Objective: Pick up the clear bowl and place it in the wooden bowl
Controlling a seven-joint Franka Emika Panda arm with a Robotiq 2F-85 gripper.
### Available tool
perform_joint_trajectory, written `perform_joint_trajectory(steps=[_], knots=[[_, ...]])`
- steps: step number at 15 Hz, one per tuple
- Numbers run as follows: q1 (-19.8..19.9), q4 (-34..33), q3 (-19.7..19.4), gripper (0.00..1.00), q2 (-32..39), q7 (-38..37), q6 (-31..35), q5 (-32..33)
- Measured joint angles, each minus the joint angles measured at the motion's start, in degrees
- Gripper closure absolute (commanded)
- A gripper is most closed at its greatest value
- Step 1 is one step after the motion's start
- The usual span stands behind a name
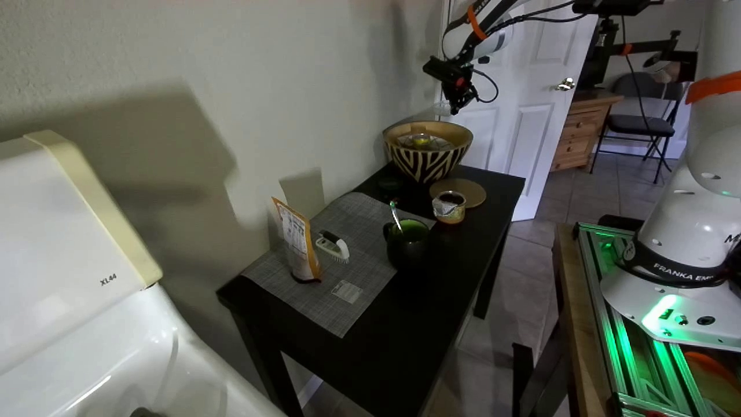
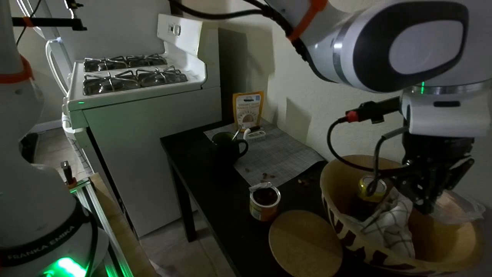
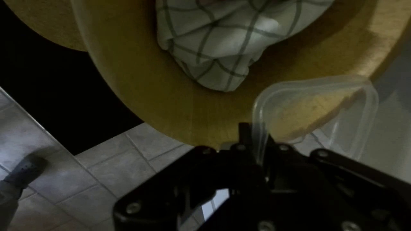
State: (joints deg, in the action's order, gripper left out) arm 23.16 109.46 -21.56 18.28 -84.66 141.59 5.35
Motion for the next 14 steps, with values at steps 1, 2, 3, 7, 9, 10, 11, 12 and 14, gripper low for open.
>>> perform_joint_trajectory(steps=[1,2,3,7,9,10,11,12,14], knots=[[0.0,-2.9,-0.4,0.75,2.5,-0.6,-0.6,-0.5],[0.0,-5.5,-0.7,0.67,4.7,-0.8,-1.3,-1.0],[0.0,-8.0,-0.8,0.61,6.6,-0.8,-2.3,-1.6],[-0.2,-15.6,-0.8,0.31,12.8,-0.9,-5.3,-2.4],[-0.7,-17.1,-0.7,0.16,13.7,-0.5,-5.4,-2.4],[-1.2,-17.3,-0.6,0.09,13.4,0.4,-5.4,-2.4],[-1.6,-17.2,-0.1,0.01,12.5,2.4,-5.0,-2.6],[-2.3,-16.6,0.5,0.0,10.8,4.5,-4.6,-2.7],[-4.6,-13.5,1.1,0.0,5.7,8.5,-3.8,-2.6]])
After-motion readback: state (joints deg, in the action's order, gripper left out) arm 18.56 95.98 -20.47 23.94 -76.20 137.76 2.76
